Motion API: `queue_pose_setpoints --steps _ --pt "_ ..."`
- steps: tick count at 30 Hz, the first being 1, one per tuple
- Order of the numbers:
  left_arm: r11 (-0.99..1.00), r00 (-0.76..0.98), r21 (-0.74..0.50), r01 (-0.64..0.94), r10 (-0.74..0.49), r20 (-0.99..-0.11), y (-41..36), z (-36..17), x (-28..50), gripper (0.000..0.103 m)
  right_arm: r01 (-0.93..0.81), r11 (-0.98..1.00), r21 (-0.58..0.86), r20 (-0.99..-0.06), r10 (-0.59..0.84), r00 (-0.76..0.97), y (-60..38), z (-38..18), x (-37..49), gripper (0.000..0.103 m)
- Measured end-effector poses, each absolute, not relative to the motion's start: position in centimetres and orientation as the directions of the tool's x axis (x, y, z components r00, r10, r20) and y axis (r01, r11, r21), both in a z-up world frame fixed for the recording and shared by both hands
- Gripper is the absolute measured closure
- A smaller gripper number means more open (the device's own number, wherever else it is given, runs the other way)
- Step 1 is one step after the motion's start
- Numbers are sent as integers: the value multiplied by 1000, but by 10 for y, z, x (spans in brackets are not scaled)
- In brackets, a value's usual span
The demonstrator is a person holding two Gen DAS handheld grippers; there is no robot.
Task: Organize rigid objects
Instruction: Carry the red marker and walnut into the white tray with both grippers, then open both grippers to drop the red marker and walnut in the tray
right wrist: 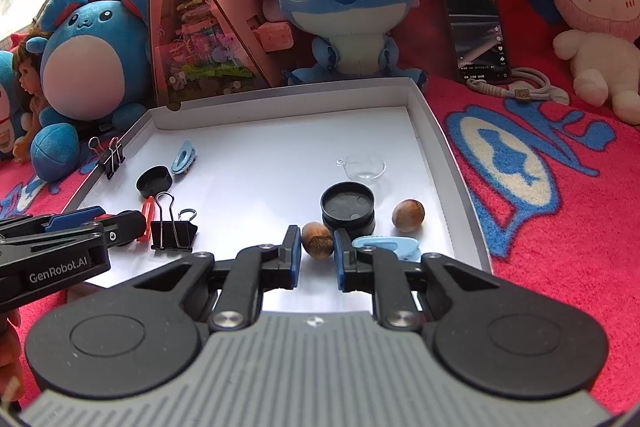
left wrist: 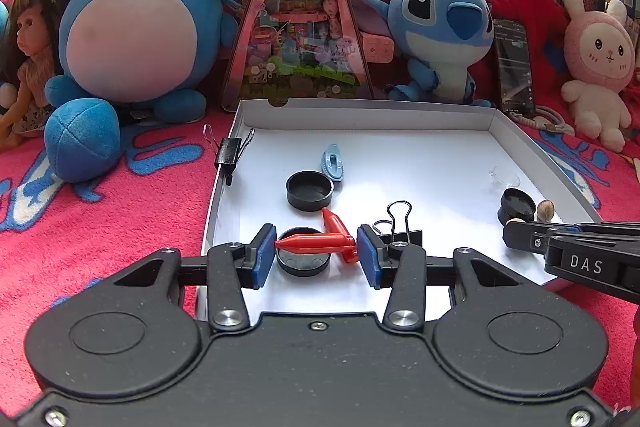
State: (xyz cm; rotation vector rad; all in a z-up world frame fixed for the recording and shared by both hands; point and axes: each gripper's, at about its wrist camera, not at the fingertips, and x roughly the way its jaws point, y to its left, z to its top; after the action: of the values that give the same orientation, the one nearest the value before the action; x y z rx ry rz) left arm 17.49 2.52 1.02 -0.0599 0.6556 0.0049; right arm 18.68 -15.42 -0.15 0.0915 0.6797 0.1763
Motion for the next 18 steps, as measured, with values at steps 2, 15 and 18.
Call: queue_pose_setpoints --steps 2,15,18 --pt "998 793 -57 -23 -17 -609 25 10 175 61 -132 982 136 -619 188 763 -154 -3 187 81" --pt "998 796 -53 -15 -20 -604 21 8 176 60 -134 986 103 -611 169 773 -151 -4 186 79" --pt "998 797 -55 -19 -18 -604 22 9 175 56 -136 986 100 -610 169 774 -150 -4 185 75"
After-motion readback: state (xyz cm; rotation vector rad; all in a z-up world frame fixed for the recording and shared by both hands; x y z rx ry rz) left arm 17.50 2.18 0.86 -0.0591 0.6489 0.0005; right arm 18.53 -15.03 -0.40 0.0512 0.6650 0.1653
